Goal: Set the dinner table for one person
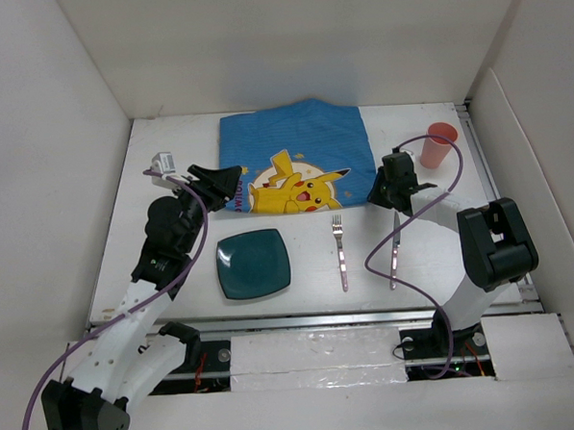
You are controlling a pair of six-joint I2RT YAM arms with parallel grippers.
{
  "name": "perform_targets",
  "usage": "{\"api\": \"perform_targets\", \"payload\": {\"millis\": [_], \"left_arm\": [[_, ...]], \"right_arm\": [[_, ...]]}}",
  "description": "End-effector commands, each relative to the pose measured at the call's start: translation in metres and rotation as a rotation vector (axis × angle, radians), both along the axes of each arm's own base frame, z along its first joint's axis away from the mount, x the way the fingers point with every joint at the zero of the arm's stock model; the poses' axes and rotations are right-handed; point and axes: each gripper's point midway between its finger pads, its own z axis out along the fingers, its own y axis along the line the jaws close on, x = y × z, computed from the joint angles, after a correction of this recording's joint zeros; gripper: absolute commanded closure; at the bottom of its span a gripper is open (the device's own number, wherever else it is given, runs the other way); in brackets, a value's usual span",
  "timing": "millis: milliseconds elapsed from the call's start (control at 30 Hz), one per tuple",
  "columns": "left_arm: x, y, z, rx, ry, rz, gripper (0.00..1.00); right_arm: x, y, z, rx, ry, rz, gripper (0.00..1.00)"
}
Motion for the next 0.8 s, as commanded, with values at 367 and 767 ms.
{"api": "perform_targets", "payload": {"millis": [367,767], "left_arm": [[-0.063,0.015,0.017,0.425,-0.008,-0.154,0.81],[-0.062,0.042,-0.001,0.453,-0.022,-0.024,0.76]], "right_arm": [[-0.114,0.154,0.088,0.218,-0.323,0.627,1.0],[-0.173,0.264,0.033,0.38,-0.145,0.706,0.45]]}}
